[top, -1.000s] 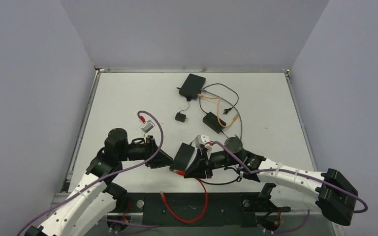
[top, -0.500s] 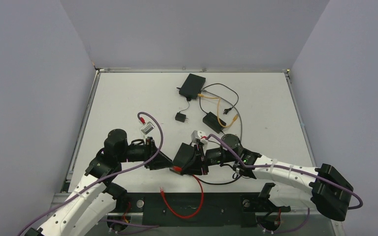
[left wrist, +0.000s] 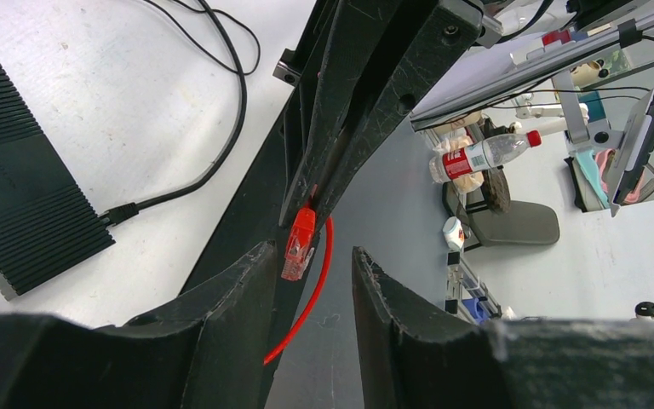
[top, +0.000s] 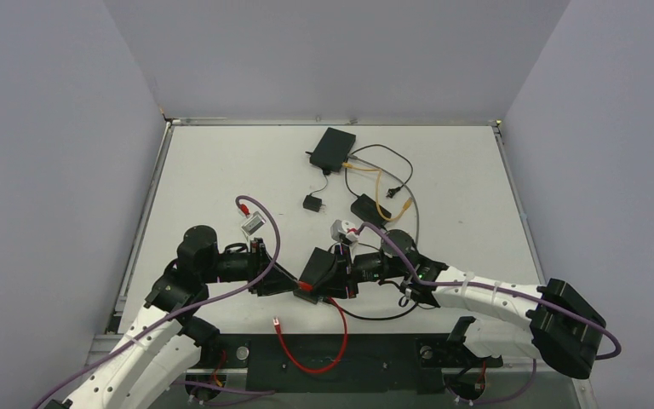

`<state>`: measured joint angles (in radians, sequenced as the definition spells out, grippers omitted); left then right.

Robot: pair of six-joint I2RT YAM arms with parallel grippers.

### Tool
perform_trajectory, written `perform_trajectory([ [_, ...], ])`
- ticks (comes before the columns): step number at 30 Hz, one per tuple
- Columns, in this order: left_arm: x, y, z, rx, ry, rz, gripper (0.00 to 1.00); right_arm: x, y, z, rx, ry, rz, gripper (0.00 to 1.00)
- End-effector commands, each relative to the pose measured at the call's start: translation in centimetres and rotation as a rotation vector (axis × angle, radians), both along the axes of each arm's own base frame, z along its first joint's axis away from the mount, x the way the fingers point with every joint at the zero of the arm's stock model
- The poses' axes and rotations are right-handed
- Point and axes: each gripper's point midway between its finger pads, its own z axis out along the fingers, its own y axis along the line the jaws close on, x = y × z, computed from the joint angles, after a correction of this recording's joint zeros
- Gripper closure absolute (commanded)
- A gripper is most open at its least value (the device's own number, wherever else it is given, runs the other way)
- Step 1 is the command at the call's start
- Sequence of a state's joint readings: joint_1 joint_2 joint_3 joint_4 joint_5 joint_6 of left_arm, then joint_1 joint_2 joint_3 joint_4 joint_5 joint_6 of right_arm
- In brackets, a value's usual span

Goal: Insert the plug into the switch port
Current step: Pick up the connector from the center of the board.

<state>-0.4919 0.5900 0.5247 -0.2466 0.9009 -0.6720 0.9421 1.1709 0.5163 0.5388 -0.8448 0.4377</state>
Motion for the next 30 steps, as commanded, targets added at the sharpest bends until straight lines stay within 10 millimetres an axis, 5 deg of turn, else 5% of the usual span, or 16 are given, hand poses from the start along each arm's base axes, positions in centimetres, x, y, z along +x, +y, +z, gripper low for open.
perform_trajectory([
  [1,-0.3,-0.1,1.8,-0.031,-0.059,-0.030,0.67,0.4,0.7,3.2,0.103,-0.069,0.014,1.00],
  [10,-0.3,-0.2,1.7,-0.033,-0.057,-0.032,0.80,0.5,0.7,2.9,0.101,-0.059,0.012,1.00],
  [14,0.1,-0.2,1.5,-0.024,-0.050,-0.011,1.00,0.3,0.6,2.8,0.098,-0.056,0.027,1.00],
  [16,0.3,-0.2,1.2,-0.016,-0.040,-0.001,1.00,0.2,0.5,2.7,0.097,-0.061,0.028,1.00],
  [23,1.2,-0.2,1.2,-0.007,-0.022,0.059,1.00,1.2,-1.1,1.9,0.004,-0.205,-0.037,0.66],
  [30,3.0,-0.7,0.8,-0.019,0.033,0.128,1.00,3.3,-2.9,2.5,-0.059,-0.443,-0.163,0.56],
])
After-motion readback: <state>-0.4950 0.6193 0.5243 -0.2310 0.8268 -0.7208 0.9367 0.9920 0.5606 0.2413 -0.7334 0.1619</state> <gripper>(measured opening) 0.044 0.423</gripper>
